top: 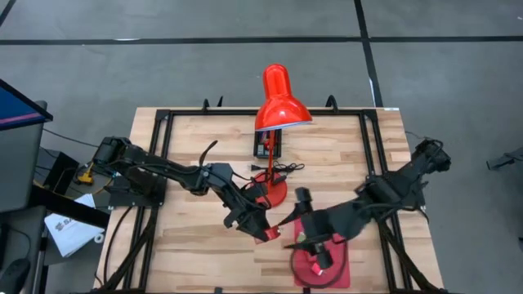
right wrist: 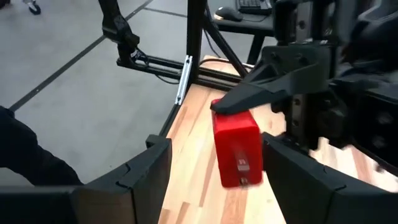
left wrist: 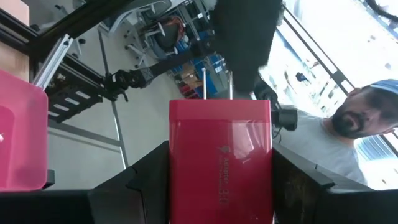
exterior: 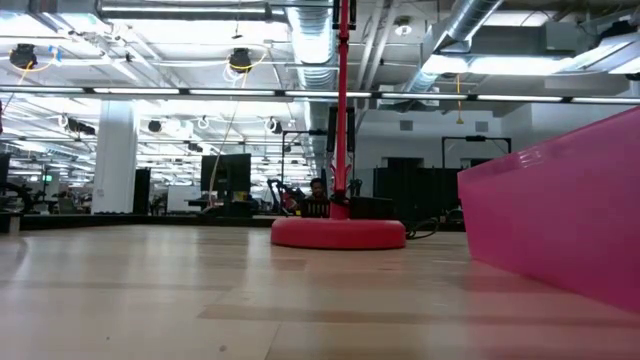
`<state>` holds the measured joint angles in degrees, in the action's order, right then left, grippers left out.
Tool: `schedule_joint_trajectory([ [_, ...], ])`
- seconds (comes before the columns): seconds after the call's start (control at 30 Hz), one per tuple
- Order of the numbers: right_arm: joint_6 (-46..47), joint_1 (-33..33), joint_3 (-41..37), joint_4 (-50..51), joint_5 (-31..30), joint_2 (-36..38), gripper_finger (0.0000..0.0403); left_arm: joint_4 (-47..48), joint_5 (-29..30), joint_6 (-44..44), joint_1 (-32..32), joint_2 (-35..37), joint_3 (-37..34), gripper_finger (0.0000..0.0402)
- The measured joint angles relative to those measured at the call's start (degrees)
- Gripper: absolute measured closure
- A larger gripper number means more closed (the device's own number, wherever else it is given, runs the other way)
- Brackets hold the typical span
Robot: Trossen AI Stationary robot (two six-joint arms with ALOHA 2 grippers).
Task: Pick & Place Office items
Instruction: Put the red charger adapter into the red bin
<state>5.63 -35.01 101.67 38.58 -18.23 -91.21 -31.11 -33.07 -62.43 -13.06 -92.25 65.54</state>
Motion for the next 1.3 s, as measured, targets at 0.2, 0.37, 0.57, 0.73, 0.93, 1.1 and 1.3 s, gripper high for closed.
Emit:
schedule_joint_trajectory([
  [0.2, -1.9, 2.1, 0.0, -2.8, 2.0, -2.0, 0.0158, -0.1, -0.3, 0.0, 0.0, 0.0, 0.0, 0.0198],
  [0.37, -2.2, 4.0, 0.0, -3.3, 4.4, -3.0, 0.0158, -0.8, -0.4, 0.0, 0.0, 0.0, 0.0, 0.0197],
  [0.57, -2.4, 5.7, 0.0, -3.7, 6.7, -4.9, 0.0159, -1.5, -0.9, 0.0, 0.0, 0.0, 0.0, 0.0197],
  [0.73, -2.8, 5.8, 0.0, -3.3, 6.5, -4.8, 0.0196, -1.5, -1.3, 0.0, 0.0, 0.0, 0.0, 0.0196],
  [0.93, -4.7, 4.7, 0.1, -3.1, 6.1, -4.8, 0.0291, -1.7, -1.4, -0.7, 0.2, -0.1, 0.0, 0.0195],
  [1.1, -4.4, 4.2, 0.0, -4.0, 4.8, -4.6, 0.0291, -2.0, -1.6, 0.5, 0.6, -0.1, 0.1, 0.0184],
  [1.3, 0.6, 4.3, 0.1, -3.2, 3.7, -3.2, 0.0291, 0.9, -4.0, 5.3, 2.3, 3.3, 0.1, 0.0141],
])
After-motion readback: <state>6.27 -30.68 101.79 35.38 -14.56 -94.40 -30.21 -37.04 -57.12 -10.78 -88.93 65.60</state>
